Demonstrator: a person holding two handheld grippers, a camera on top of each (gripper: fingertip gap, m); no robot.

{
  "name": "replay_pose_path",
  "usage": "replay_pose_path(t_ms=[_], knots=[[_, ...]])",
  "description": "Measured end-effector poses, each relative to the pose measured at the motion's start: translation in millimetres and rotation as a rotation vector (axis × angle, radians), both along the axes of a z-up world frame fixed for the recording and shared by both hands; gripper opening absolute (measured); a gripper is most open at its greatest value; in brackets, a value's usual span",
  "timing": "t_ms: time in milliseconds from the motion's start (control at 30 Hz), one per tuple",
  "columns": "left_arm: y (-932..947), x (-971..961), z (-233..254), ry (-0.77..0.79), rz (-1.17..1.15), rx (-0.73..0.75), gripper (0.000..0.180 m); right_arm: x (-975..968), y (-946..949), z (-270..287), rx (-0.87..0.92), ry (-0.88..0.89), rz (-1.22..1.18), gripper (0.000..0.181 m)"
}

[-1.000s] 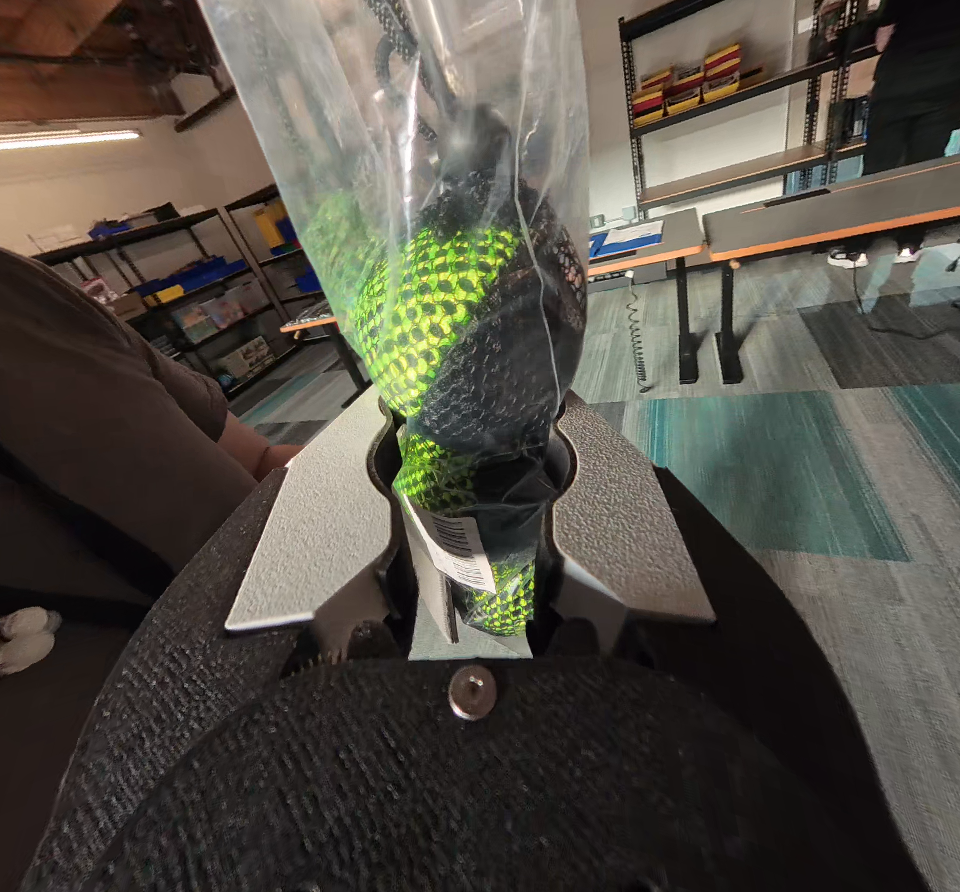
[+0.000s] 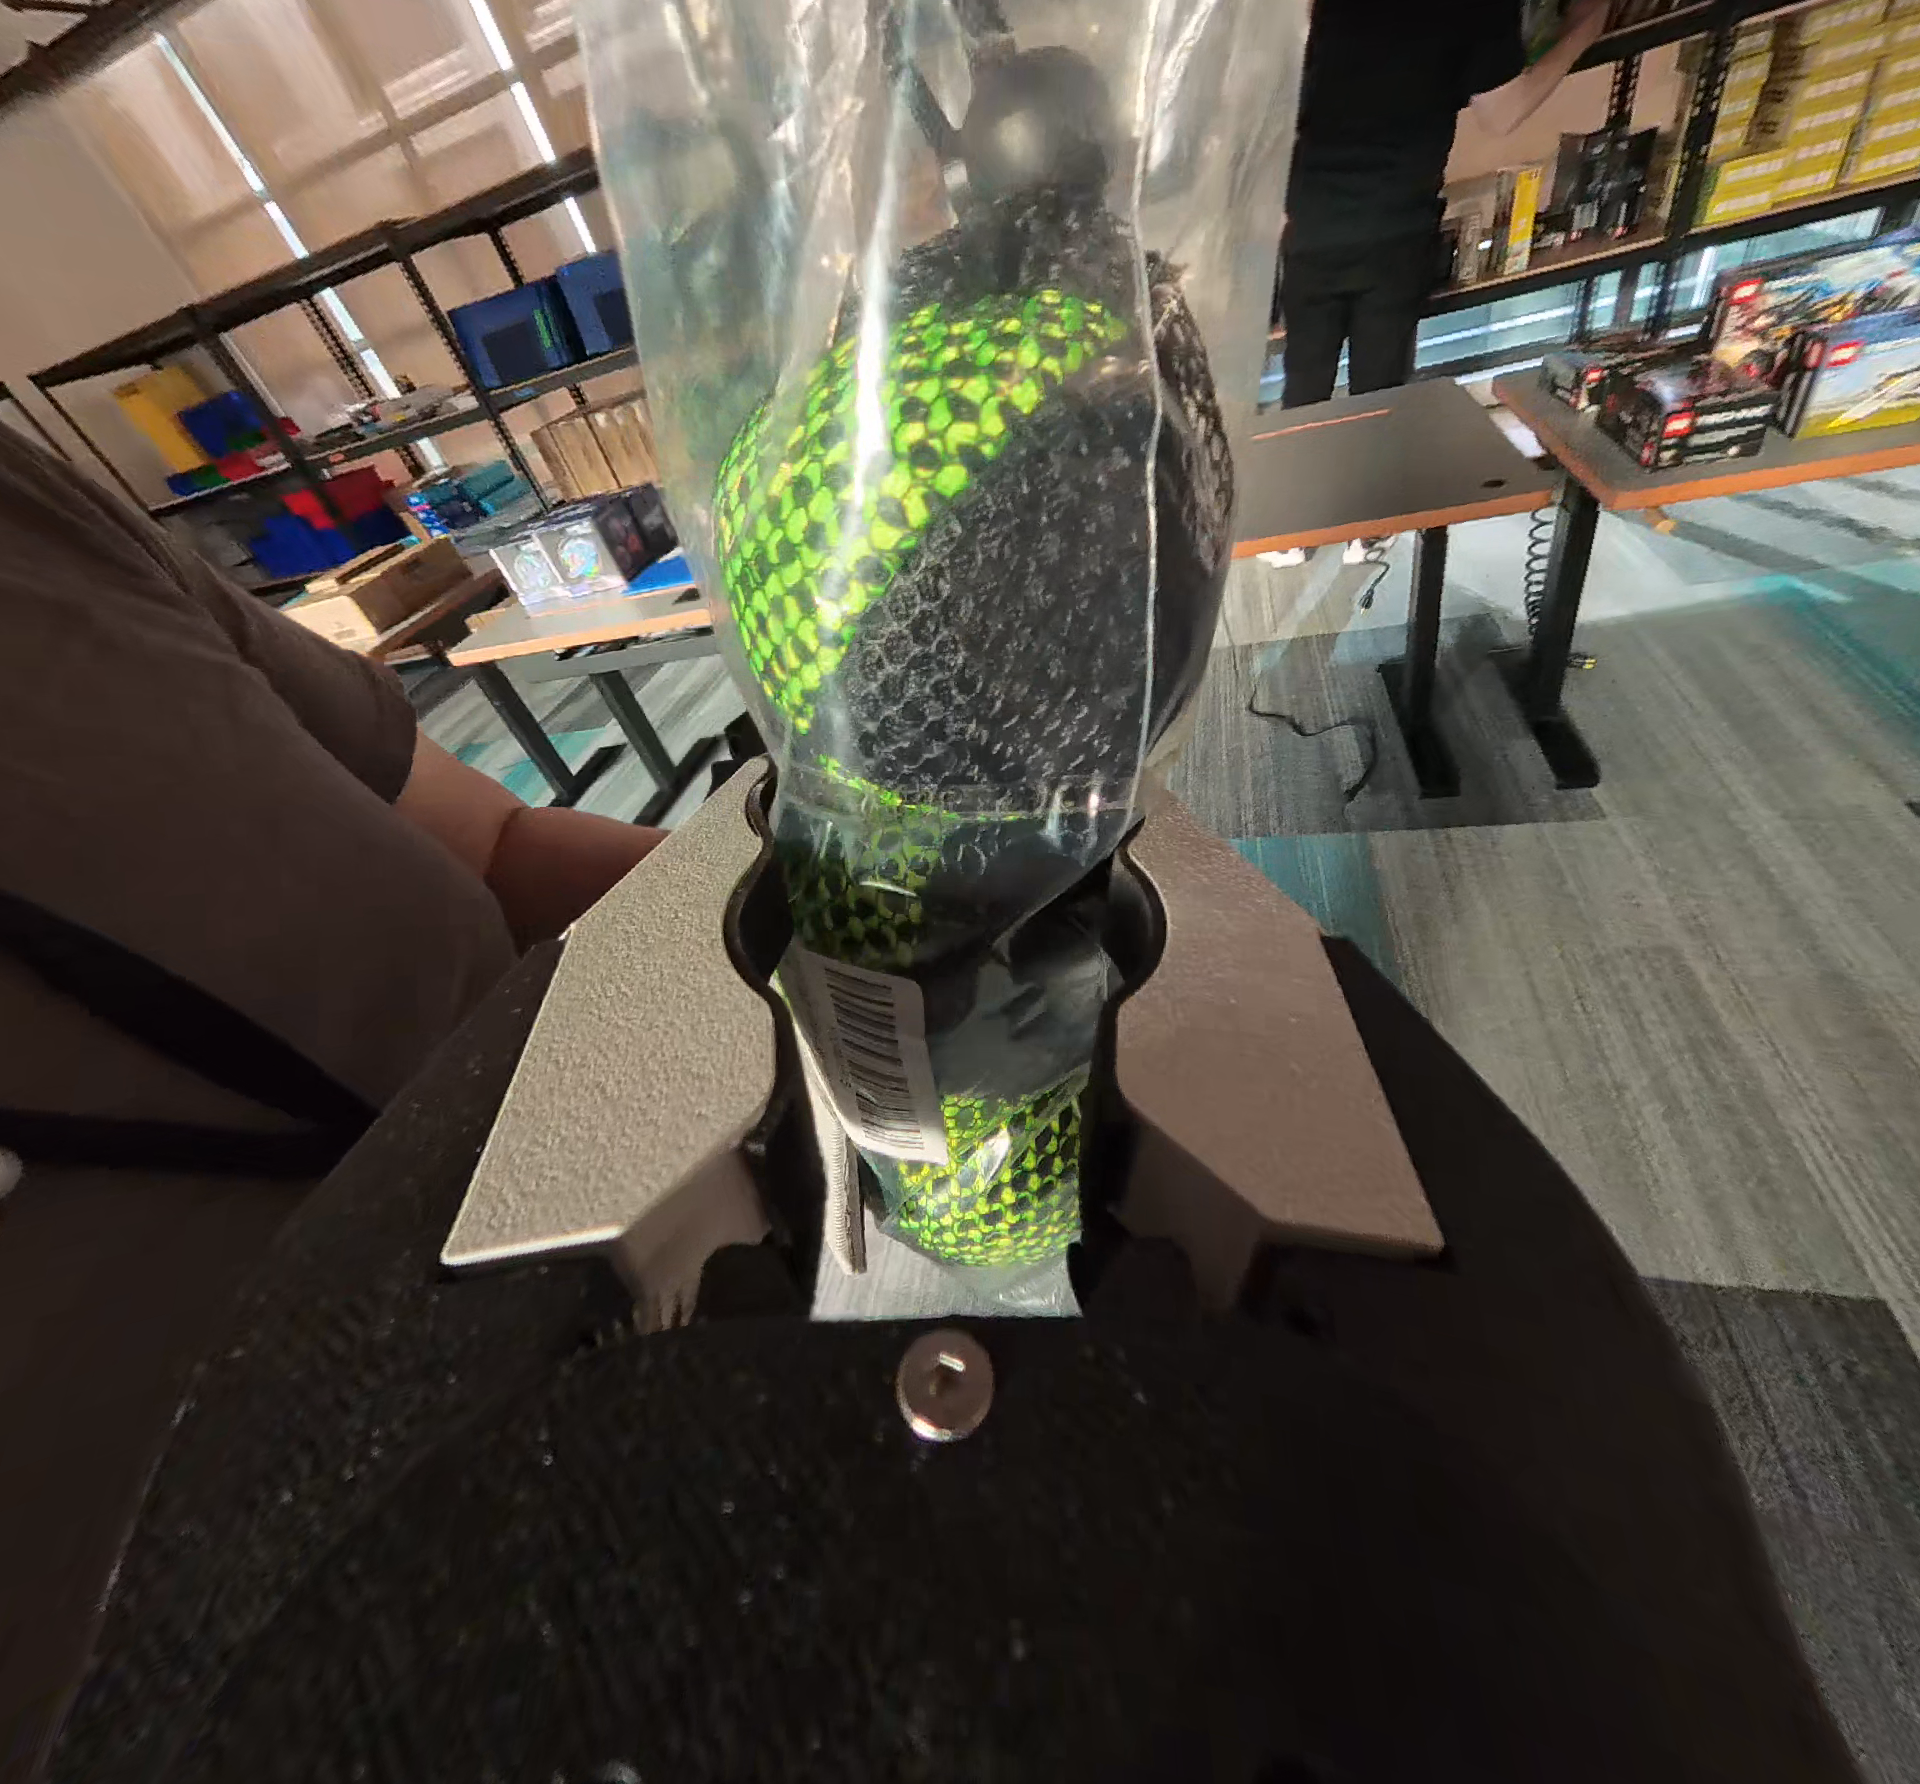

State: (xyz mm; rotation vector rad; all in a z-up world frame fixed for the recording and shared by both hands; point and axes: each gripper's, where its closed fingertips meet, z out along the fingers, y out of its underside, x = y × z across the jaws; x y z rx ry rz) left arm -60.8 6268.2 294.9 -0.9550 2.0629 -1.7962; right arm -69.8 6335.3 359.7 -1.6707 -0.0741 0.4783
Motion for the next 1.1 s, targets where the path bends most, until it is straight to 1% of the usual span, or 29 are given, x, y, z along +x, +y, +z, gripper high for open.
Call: replay_pose_path(t_ms=[167,200,267,300,367,500,600,733,833,967,1000,1067,1100], knots=[[68.5,148.3,-5.0,-0.034,0.013,0.022,0.068,144.8,65.7,-7.0,0.057,-0.062,0.018,0.059],[84.4,180.5,-3.3,-0.045,0.031,0.018,0.068,175.1,81.4,-5.1,0.074,-0.059,0.026,0.058],[115.8,239.6,-0.2,-0.009,0.039,-0.008,0.069,235.4,113.4,1.2,0.075,-0.009,0.031,0.055],[131.8,264.8,3.9,-0.01,0.044,-0.004,0.07,254.6,125.6,6.5,0.089,-0.001,0.042,0.05],[164.4,307.3,9.1,-0.03,0.088,0.025,0.07,303.8,161.1,13.4,0.103,0.007,0.081,0.05],[245.2,401.9,19.3,-0.061,0.187,0.014,0.073,393.5,237.4,22.9,0.144,0.006,0.142,0.048],[308.7,471.5,16.3,-0.074,0.229,0.023,0.073,462.5,299.3,20.5,0.182,0.025,0.179,0.046],[395.9,560.5,6.5,-0.1,0.224,0.106,0.069,547.8,378.0,13.6,0.248,0.001,0.181,0.046],[453.1,626.8,6.9,-0.056,0.199,0.122,0.068,620.0,433.9,15.7,0.23,0.054,0.166,0.047],[510.3,717.7,9.5,-0.051,0.166,0.16,0.066,710.0,487.2,24.7,0.226,0.069,0.154,0.061],[523.0,740.5,8.8,-0.051,0.16,0.165,0.066,735.0,501.1,25.4,0.225,0.068,0.136,0.062],[546.7,788.0,5.9,-0.05,0.146,0.149,0.066,784.0,527.9,22.3,0.218,0.061,0.113,0.059],[557.8,812.2,3.6,-0.046,0.137,0.138,0.066,809.5,542.0,17.5,0.198,0.052,0.111,0.053]])
